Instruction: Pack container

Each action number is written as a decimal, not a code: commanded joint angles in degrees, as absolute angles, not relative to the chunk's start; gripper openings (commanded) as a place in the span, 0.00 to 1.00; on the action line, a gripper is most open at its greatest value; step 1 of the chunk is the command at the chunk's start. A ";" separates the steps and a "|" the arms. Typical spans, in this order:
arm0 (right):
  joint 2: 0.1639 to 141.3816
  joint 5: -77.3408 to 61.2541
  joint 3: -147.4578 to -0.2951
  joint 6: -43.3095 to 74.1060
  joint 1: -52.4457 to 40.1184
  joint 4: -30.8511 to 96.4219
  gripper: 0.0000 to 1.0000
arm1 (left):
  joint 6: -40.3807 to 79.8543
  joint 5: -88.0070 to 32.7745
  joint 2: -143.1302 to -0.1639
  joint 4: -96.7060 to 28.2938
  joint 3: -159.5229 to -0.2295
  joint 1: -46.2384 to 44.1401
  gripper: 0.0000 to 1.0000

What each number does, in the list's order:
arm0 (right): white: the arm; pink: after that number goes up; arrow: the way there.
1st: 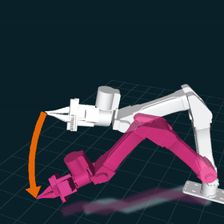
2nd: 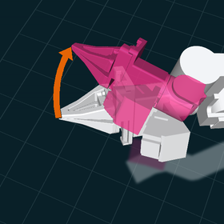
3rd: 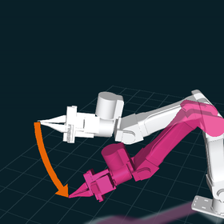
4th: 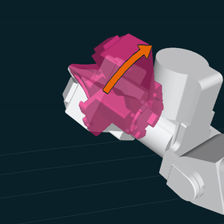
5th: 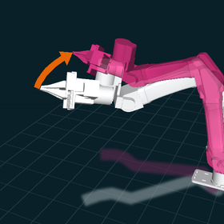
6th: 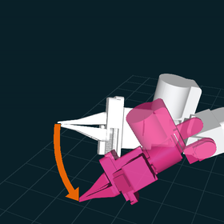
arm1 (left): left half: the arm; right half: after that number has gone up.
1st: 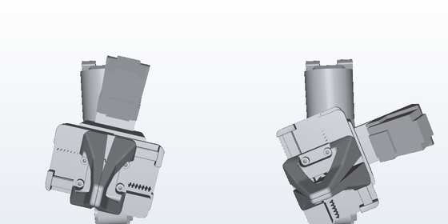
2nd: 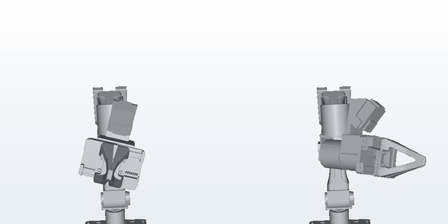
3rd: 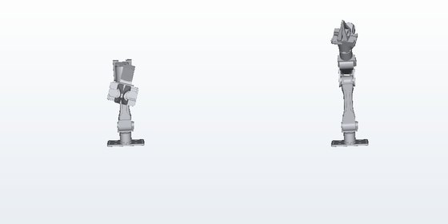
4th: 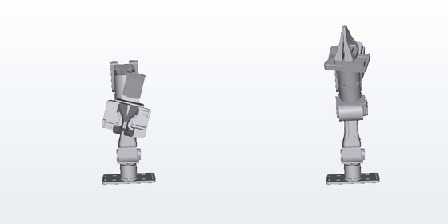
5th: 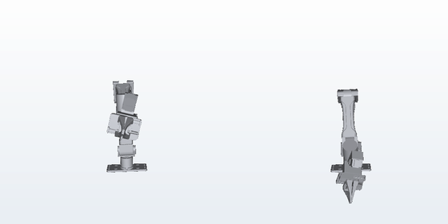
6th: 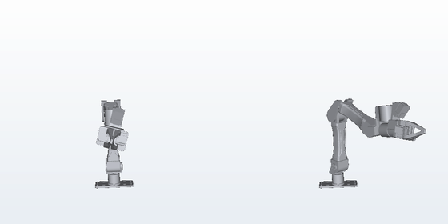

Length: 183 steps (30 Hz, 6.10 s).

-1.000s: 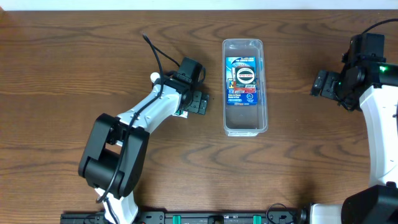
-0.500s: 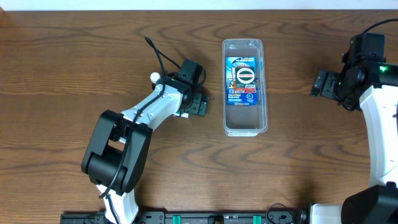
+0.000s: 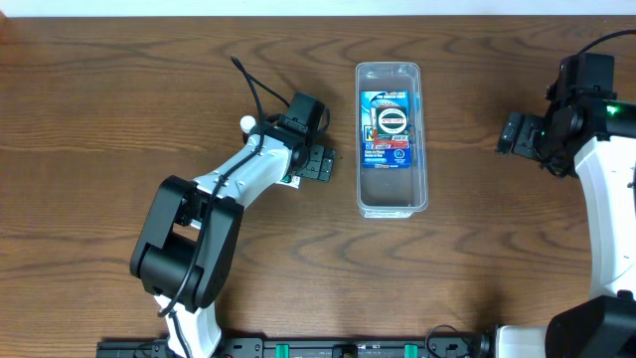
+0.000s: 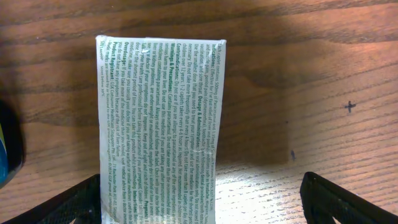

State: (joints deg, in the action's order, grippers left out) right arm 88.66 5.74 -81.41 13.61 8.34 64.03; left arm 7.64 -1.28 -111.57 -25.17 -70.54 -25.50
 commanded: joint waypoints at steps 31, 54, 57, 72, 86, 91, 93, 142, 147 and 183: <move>88.84 5.56 -81.52 14.31 8.62 64.05 0.99 | 7.22 -0.34 -112.20 -26.26 -69.54 -25.15 0.65; 88.84 5.56 -81.52 14.31 8.62 64.05 0.99 | 7.27 -0.60 -107.55 -28.25 -70.46 -25.21 0.56; 88.84 5.56 -81.52 14.31 8.62 64.05 0.99 | 7.29 -1.04 -103.15 -28.99 -70.48 -25.21 0.56; 88.84 5.56 -81.52 14.28 8.62 64.05 0.99 | 7.29 2.74 -82.96 -31.09 -70.35 -32.45 0.57; 88.84 5.56 -81.52 14.31 8.62 64.03 0.99 | 7.51 3.46 -101.10 -28.58 -70.24 -27.70 0.75; 88.84 5.56 -81.52 14.31 8.62 64.03 0.99 | 7.53 3.44 -104.14 -26.81 -70.24 -27.55 0.75; 88.84 5.56 -81.52 14.31 8.62 64.05 0.99 | 7.55 3.44 -105.03 -25.93 -70.24 -27.55 0.75; 88.84 5.56 -81.52 14.31 8.62 64.03 0.99 | 8.38 2.17 -115.79 -23.00 -70.24 -27.53 0.78; 88.84 5.56 -81.52 14.31 8.62 64.05 0.99 | 8.38 2.17 -115.72 -22.33 -70.24 -27.55 0.78; 88.84 5.56 -81.52 14.31 8.62 64.05 0.99 | 10.46 2.15 -86.30 -30.59 -70.48 -36.82 0.47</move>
State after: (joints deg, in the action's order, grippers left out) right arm 88.66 5.74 -81.41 13.61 8.34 64.03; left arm 9.10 1.72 -87.74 -30.24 -70.17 -35.22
